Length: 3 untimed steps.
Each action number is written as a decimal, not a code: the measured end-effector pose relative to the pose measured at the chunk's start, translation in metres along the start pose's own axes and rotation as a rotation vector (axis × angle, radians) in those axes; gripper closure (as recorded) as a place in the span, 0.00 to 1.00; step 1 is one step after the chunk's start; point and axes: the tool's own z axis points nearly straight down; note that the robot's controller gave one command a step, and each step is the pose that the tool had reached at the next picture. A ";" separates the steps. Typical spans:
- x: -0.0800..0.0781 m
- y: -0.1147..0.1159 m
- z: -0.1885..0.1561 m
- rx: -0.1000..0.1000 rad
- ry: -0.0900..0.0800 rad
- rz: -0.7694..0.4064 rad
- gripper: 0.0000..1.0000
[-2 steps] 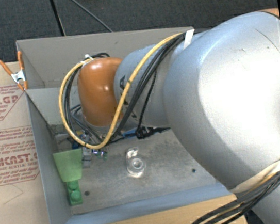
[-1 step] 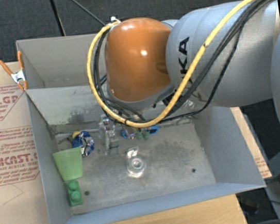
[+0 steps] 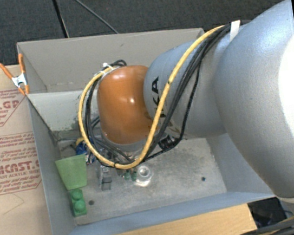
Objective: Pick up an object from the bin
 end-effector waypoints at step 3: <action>0.009 0.037 0.090 0.000 -0.012 -0.901 0.00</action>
Offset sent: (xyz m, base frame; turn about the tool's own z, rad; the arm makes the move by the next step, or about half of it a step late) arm 0.0000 0.0000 0.0000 0.0000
